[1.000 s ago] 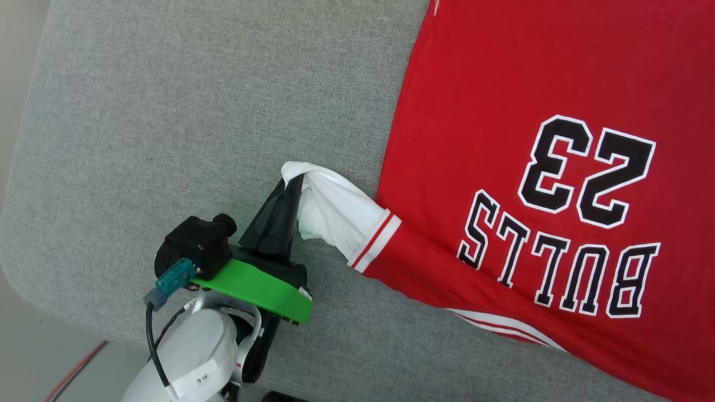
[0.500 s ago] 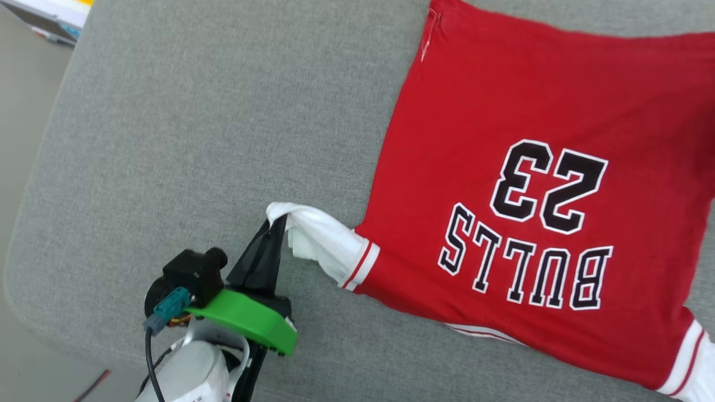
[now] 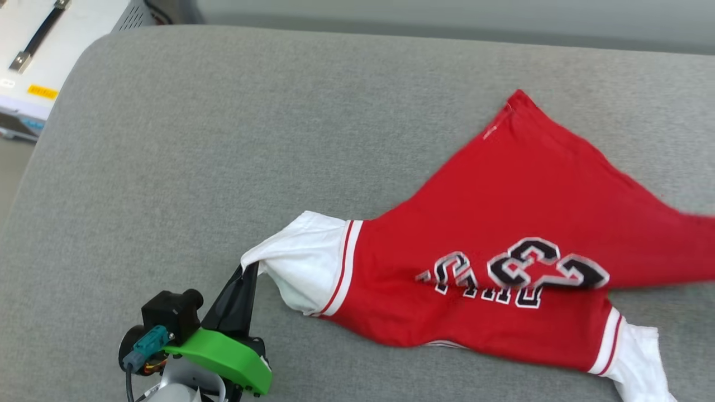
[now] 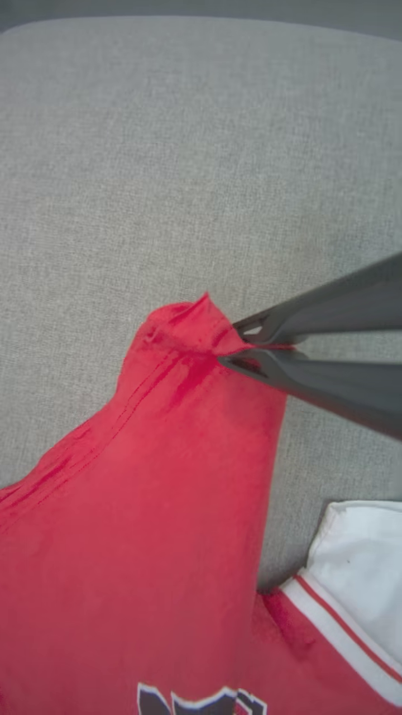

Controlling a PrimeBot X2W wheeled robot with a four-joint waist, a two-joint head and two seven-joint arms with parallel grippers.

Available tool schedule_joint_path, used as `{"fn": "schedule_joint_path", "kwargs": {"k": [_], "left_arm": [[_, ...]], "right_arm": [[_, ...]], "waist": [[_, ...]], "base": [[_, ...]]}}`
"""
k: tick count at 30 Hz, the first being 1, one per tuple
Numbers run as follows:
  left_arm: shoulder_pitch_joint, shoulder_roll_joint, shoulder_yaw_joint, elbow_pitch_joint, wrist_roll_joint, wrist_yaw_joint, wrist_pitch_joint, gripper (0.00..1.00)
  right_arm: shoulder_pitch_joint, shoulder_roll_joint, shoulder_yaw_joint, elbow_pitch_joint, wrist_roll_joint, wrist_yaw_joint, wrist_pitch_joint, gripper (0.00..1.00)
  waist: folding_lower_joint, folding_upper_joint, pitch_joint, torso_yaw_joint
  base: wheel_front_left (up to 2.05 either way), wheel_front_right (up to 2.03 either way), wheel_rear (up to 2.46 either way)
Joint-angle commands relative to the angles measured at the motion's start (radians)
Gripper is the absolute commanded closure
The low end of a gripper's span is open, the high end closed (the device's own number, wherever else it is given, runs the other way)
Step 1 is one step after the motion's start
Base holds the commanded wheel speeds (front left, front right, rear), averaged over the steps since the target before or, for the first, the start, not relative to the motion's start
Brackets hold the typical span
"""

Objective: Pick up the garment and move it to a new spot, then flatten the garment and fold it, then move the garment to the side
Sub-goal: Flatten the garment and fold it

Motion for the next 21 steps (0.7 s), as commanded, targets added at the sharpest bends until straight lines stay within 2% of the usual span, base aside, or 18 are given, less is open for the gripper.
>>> {"fn": "schedule_joint_path", "kwargs": {"k": [1,4,9,13,16,18,19,21], "left_arm": [[0.016,0.012,0.005,-0.006,-0.003,0.010,0.006,1.00],[0.027,0.020,0.008,-0.014,-0.005,0.016,0.011,1.00],[0.033,0.025,0.003,-0.022,-0.007,0.019,0.020,1.00],[0.030,0.025,-0.001,-0.023,-0.008,0.019,0.022,1.00],[0.026,0.026,-0.002,-0.017,-0.009,0.017,0.021,1.00],[0.027,0.027,0.000,-0.016,-0.009,0.019,0.019,1.00],[0.028,0.027,0.000,-0.016,-0.010,0.020,0.019,1.00],[0.028,0.027,0.000,-0.016,-0.009,0.021,0.018,1.00]], "right_arm": [[0.065,0.021,-0.037,-0.020,0.000,-0.001,-0.008,1.00],[0.210,0.075,-0.118,-0.070,-0.018,-0.001,0.008,1.00],[0.418,0.217,-0.208,-0.154,-0.048,-0.001,0.074,1.00],[0.506,0.332,-0.232,-0.159,-0.059,-0.001,0.113,1.00],[0.523,0.394,-0.224,-0.125,-0.099,-0.001,0.107,1.00],[0.503,0.402,-0.238,-0.135,-0.102,-0.001,0.086,0.52],[0.491,0.399,-0.246,-0.146,-0.106,-0.001,0.077,0.00],[0.467,0.383,-0.267,-0.172,-0.116,-0.001,0.059,0.00]], "waist": [[0.0001,-0.0001,-0.041,-0.042],[0.0001,-0.0001,-0.049,-0.051],[0.0001,-0.0001,-0.060,-0.054],[0.0001,-0.0001,-0.059,-0.051],[0.0001,-0.0001,-0.056,-0.046],[0.0001,-0.0001,-0.056,-0.047],[0.0001,-0.0001,-0.056,-0.048],[0.0001,-0.0001,-0.057,-0.049]], "base": [[0.00,0.00,0.00],[0.00,0.00,0.00],[0.00,0.00,0.00],[0.00,0.00,0.00],[0.00,0.00,0.00],[0.00,0.00,0.00],[0.00,0.00,0.00],[0.00,0.00,0.00]]}}
